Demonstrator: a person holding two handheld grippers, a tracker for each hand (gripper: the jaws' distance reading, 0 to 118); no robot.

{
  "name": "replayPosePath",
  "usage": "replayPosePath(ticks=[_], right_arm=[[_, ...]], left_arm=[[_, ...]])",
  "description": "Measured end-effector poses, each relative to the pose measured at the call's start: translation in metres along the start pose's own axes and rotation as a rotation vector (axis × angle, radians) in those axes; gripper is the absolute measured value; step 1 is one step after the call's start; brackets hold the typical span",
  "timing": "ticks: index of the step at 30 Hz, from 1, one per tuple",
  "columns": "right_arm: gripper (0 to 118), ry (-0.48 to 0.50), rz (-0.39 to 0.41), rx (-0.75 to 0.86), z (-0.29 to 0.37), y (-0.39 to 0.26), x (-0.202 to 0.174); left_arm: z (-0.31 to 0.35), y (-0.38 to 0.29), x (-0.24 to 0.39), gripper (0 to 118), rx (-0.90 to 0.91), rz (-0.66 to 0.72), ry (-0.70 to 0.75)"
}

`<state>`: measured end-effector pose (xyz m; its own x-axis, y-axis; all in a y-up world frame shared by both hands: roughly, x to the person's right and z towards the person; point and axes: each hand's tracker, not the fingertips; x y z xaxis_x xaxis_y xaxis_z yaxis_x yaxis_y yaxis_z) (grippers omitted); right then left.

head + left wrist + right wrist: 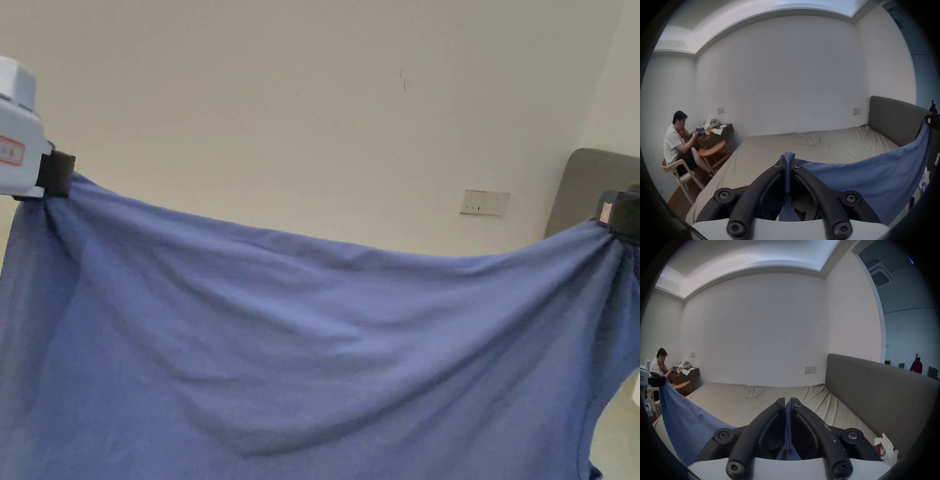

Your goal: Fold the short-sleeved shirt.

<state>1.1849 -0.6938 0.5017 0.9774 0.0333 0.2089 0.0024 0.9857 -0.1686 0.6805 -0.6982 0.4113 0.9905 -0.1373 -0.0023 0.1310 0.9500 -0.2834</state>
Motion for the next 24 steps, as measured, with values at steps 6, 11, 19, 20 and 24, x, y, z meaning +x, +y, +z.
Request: replayPosePath(ticks=[6,11,19,20,24], right_arm=[[8,-0.04,0.012,0.017,-0.052,0.053,-0.011],[8,-0.087,0.053,0.065,-0.101,0.085,-0.034],[8,-0.125,0.023,0.138,-0.172,0.125,-0.064],[8,-0.134,0.027,0.147,-0.178,0.128,-0.066],[8,-0.152,0.01,0.187,-0.201,0.14,-0.071]], left_arm=[[-0.049,0.064,0.002,5,0.024,0.003,0.107],[-0.086,0.094,0.021,5,0.049,-0.011,0.15],[-0.155,0.125,0.05,5,0.07,-0.046,0.241],[-0.162,0.129,0.053,5,0.075,-0.049,0.247],[-0.181,0.139,0.06,5,0.102,-0.049,0.27]])
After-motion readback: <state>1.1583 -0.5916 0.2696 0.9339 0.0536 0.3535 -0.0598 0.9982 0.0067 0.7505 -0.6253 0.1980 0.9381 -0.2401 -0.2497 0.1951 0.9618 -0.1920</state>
